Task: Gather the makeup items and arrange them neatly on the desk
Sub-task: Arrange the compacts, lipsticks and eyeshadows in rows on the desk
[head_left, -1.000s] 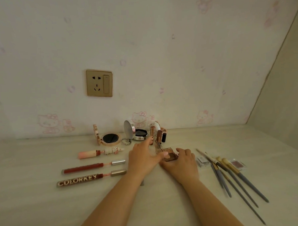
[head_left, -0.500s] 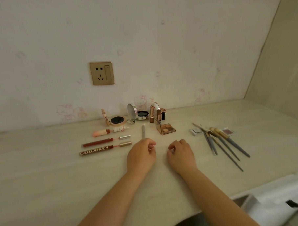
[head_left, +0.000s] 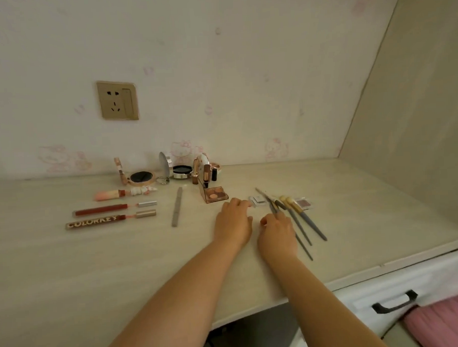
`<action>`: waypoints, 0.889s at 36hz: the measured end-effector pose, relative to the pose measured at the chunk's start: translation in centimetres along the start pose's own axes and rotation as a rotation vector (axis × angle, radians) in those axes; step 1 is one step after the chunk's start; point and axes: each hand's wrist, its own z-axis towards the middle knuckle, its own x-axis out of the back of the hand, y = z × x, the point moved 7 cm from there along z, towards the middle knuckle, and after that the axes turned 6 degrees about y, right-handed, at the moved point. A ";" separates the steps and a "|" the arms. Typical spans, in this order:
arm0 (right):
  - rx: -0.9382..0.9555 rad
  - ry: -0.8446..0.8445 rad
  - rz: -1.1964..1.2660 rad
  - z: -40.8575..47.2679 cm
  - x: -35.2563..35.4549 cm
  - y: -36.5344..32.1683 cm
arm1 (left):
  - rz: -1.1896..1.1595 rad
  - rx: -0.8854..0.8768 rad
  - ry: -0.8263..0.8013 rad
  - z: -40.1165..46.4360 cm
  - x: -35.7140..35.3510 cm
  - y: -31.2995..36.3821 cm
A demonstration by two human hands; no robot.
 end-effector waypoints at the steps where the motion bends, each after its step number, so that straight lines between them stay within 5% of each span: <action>1: -0.021 0.011 -0.001 0.1 -0.1 0.3 | 0.017 -0.027 -0.010 0.5 -0.4 0.3; 9: -0.035 0.003 -0.052 0.4 -1.1 0.7 | 0.083 -0.142 -0.195 3.7 -3.6 1.8; 32: -0.088 0.023 -0.056 0.2 -0.2 0.5 | 0.004 -0.239 -0.192 2.6 -2.4 1.1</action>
